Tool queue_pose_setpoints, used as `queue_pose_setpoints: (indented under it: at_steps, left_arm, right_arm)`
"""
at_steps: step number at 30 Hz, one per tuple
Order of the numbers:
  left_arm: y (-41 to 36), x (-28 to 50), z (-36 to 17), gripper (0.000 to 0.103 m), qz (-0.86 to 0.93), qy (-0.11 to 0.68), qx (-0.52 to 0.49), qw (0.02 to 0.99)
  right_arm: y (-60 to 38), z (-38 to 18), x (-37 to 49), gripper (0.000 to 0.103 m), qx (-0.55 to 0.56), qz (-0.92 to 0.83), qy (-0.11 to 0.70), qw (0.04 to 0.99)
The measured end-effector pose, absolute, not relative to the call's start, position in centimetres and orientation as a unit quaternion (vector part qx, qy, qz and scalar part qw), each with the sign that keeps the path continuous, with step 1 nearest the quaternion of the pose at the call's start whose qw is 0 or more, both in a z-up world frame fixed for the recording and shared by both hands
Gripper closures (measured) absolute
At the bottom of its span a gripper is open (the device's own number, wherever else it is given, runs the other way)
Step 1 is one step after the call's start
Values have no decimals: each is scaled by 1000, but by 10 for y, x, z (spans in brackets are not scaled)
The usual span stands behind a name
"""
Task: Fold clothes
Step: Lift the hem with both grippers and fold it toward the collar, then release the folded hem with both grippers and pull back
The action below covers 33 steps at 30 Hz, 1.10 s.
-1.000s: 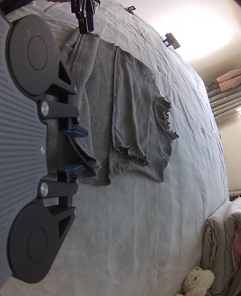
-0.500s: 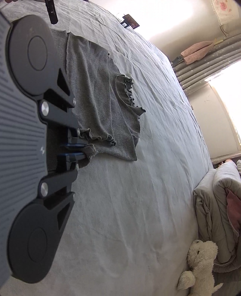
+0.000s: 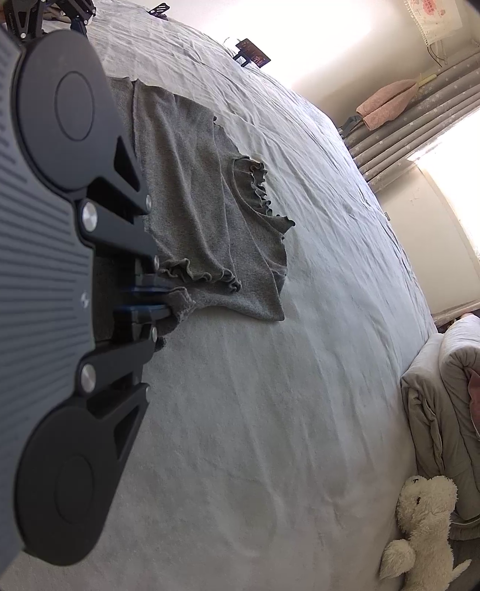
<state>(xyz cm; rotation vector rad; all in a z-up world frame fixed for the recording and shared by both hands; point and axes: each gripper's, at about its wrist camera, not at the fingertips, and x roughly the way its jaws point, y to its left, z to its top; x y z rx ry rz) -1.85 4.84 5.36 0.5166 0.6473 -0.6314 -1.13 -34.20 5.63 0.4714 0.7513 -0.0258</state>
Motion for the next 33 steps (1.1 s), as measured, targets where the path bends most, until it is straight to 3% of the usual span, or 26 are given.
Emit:
queue_pose_setpoints:
  at_steps: [8, 10, 11, 12, 14, 22, 33]
  left_arm:
    - [37, -16, 36, 47, -318, 267, 359, 836]
    - [34, -8, 35, 60, -328, 279, 348, 833]
    - [33, -5, 36, 81, -329, 283, 339, 835]
    - [32, -2, 39, 91, -324, 287, 326, 840]
    - [31, 5, 44, 98, -315, 296, 300, 851]
    - [58, 41, 62, 99, -257, 324, 128, 901]
    - [83, 62, 59, 99, -195, 356, -2, 914]
  right_arm:
    - [-335, 56, -11, 95, 207, -10, 364, 908]
    - [-333, 56, -11, 95, 202, -11, 365, 909]
    - [-333, 56, -11, 95, 203, -11, 362, 910]
    - [-333, 57, -12, 95, 203, -11, 360, 911]
    - [-332, 58, -13, 95, 203, -12, 355, 912]
    - [-324, 60, -13, 95, 182, -20, 344, 921]
    - [-322, 56, -14, 95, 180, -29, 350, 919]
